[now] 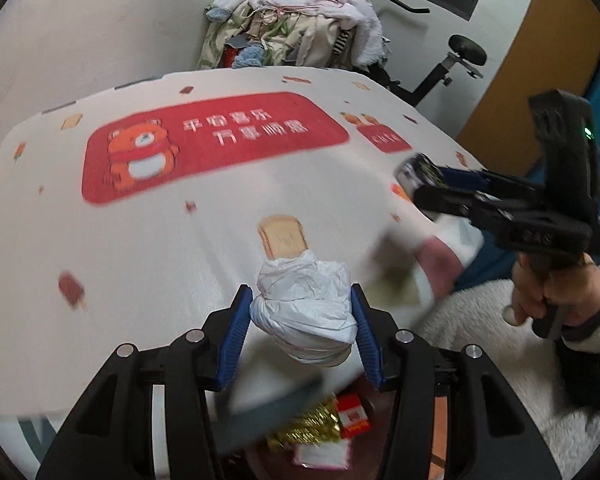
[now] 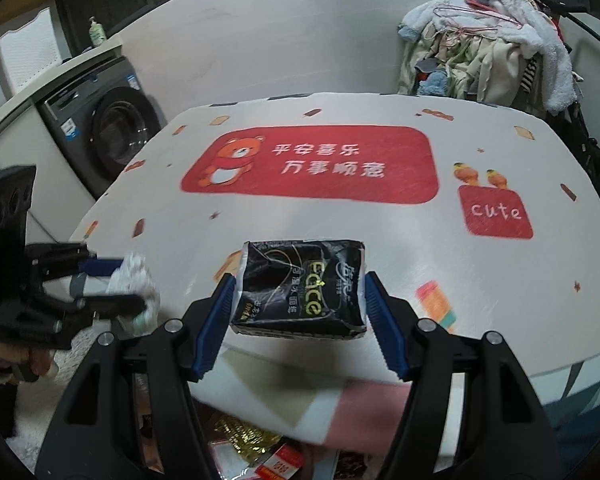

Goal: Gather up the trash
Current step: 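Drop the white tissue into the bin with the left tool while the right tool drops the black packet in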

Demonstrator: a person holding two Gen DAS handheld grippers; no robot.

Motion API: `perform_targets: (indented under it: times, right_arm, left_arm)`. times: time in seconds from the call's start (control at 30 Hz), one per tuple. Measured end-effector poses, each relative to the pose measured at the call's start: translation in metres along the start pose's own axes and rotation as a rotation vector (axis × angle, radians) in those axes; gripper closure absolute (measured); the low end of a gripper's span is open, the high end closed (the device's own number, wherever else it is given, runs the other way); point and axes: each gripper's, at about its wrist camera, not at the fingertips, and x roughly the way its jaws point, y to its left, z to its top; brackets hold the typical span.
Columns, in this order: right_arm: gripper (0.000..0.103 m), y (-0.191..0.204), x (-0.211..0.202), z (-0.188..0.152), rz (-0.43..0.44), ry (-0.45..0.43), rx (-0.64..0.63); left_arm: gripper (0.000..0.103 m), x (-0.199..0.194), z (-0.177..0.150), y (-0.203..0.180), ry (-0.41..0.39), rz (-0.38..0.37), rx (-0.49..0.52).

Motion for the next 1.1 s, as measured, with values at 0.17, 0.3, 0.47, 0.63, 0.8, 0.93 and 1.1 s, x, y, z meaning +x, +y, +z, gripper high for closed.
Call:
perform_targets:
  times: [0.17,0.3,0.47,0.63,0.8,0.93,1.1]
  right_arm:
    - [0.038,0.017,-0.014,-0.015,0.008,-0.01,-0.017]
    - [0.038,0.023,-0.021,-0.025,0.016,-0.015,-0.008]
    - [0.038,0.029,-0.025,-0.041,0.022,-0.016,0.011]
    - [0.038,0.029,-0.024,-0.056,0.022,-0.001,0.031]
    - [0.038,0.035,-0.02,-0.064,0.006,0.018,0.007]
    - [0.038,0.04,-0.019,-0.069,0.002,0.027,-0.026]
    - [0.038,0.045,-0.017,-0.075,0.009,0.037,-0.041]
  left_arm:
    - [0.055,-0.016,-0.035,-0.018,0.005,0.008,0.037]
    - [0.055,-0.02,-0.059,-0.031,0.034,0.004,0.058]
    - [0.055,-0.013,-0.084,-0.043,0.091,0.003,0.089]
    - [0.055,0.002,-0.106,-0.057,0.127,0.021,0.152]
    - [0.053,0.012,-0.115,-0.061,0.132,0.025,0.185]
    - [0.03,0.0,-0.11,-0.06,0.068,0.01,0.172]
    - [0.022,-0.024,-0.102,-0.049,-0.025,0.046,0.135]
